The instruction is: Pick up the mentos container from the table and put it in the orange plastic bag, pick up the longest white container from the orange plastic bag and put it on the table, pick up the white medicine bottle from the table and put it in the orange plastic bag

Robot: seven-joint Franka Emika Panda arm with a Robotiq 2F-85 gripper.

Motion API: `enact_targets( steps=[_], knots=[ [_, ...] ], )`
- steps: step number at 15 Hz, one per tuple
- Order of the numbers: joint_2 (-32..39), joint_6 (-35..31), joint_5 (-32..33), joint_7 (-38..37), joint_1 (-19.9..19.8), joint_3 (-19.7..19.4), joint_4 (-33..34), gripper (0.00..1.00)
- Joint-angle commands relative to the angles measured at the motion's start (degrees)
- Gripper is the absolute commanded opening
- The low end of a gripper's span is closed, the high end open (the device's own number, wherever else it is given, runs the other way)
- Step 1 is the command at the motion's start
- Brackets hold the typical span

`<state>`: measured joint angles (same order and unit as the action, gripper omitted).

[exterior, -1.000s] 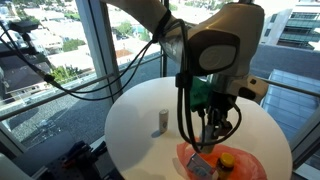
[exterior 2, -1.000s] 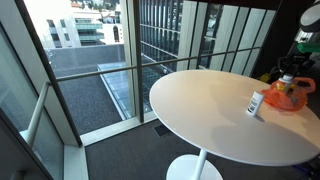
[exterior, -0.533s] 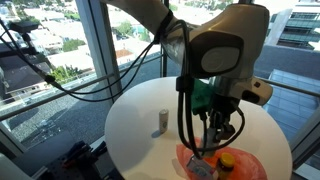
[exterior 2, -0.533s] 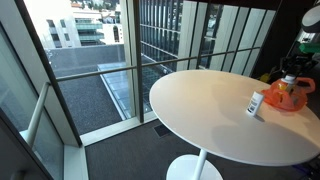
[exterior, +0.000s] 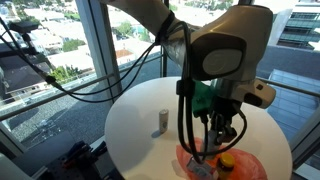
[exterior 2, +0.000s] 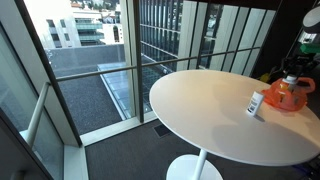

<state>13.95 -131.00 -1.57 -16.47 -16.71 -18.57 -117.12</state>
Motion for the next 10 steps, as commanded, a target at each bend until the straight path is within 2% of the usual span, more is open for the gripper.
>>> enact_targets(
  steps=[1, 10],
  knots=[
    [1.3, -0.1, -0.1, -0.6, -0.1, 0.0, 1.6, 0.19],
    [3.1, -4.7, -1.4, 0.8, -0.5, 0.3, 1.3, 0.19]
  ],
)
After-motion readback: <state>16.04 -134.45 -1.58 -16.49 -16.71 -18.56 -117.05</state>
